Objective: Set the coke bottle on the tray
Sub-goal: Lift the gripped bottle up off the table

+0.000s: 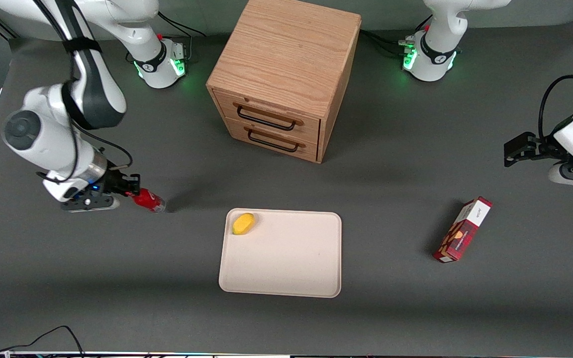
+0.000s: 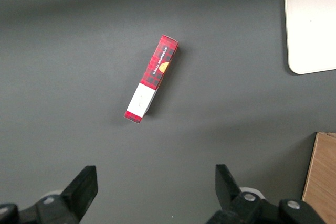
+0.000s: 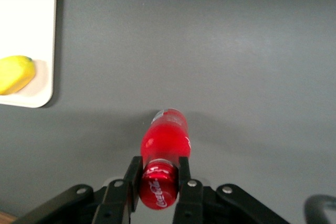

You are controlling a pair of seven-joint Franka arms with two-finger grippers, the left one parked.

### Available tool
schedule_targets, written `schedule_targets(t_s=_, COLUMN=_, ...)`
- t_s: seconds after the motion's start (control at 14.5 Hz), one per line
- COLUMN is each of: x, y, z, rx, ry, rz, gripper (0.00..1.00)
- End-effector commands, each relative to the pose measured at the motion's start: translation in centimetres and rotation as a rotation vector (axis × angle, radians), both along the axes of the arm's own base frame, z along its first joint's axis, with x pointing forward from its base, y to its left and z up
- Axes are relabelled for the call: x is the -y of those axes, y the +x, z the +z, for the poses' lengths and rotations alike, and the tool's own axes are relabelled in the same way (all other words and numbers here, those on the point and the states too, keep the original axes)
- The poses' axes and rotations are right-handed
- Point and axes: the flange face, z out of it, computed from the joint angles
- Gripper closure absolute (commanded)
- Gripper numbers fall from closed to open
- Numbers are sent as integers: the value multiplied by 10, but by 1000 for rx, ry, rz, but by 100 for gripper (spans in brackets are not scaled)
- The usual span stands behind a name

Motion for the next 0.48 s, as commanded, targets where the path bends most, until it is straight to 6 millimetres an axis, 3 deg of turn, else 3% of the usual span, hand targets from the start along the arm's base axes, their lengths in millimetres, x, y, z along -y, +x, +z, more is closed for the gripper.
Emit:
schedule_targets(t_s=0.0, x=12, y=14, z=80, rx=-13, ry=-16, rz=-41, gripper=100)
schedule_targets(t_s=0.21, x=26, y=17, z=145, rx=-25, ry=-16, rz=-52, gripper=100)
schedule_targets(t_s=0.41, x=22, y=19, z=173, rx=-17, ry=-10, rz=-62, gripper=100)
